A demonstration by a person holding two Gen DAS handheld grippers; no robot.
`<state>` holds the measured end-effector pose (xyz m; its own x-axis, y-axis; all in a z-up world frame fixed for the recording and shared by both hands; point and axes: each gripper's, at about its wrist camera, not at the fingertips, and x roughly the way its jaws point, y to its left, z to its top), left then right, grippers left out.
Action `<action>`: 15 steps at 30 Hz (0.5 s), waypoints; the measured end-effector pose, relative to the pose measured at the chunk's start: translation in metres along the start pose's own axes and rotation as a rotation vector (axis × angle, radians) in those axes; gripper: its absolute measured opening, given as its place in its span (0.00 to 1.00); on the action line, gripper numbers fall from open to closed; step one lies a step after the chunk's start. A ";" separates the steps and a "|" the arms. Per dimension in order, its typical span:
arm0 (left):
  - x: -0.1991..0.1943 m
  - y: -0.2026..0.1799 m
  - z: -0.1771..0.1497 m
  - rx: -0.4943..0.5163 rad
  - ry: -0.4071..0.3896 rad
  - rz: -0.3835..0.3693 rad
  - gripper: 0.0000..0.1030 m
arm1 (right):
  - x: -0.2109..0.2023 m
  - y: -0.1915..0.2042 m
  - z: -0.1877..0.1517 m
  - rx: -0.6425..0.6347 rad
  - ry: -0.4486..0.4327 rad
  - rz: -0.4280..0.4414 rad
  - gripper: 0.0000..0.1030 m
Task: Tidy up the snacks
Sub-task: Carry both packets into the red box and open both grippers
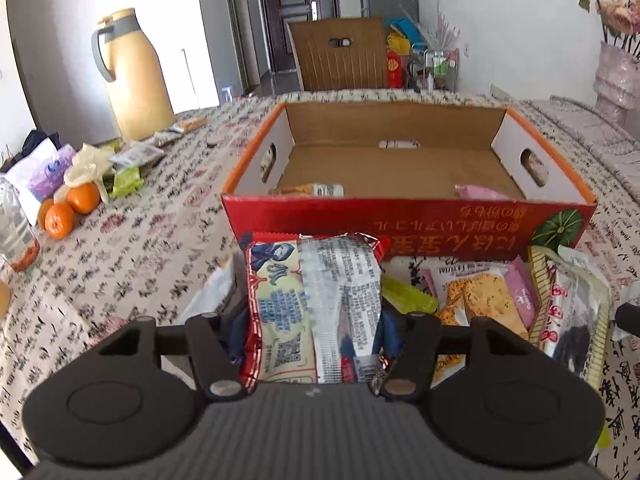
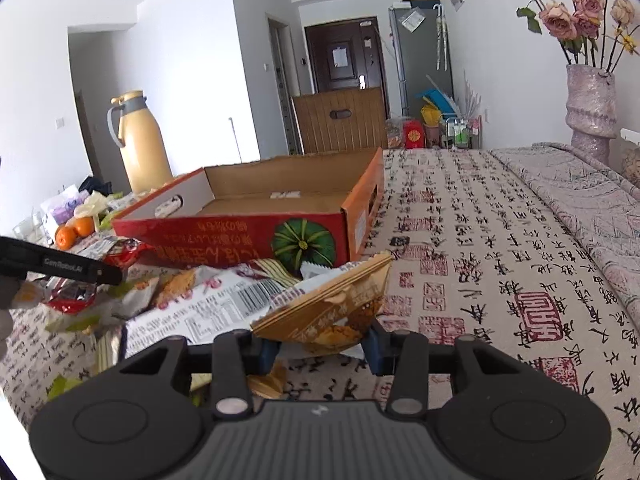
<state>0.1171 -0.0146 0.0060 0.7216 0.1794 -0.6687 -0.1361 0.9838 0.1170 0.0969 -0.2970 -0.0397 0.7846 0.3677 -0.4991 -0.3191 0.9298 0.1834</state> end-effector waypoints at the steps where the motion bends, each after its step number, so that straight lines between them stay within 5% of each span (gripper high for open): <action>1: -0.003 0.002 0.001 0.001 -0.010 -0.008 0.60 | -0.001 0.003 0.000 0.002 -0.010 -0.004 0.40; 15: -0.034 0.040 0.029 0.083 -0.167 -0.193 0.60 | -0.003 0.066 0.024 0.011 -0.101 -0.157 0.40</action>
<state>0.1068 0.0186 0.0549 0.8316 -0.0199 -0.5550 0.0663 0.9958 0.0637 0.0858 -0.2365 -0.0056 0.8740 0.2169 -0.4349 -0.1831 0.9759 0.1189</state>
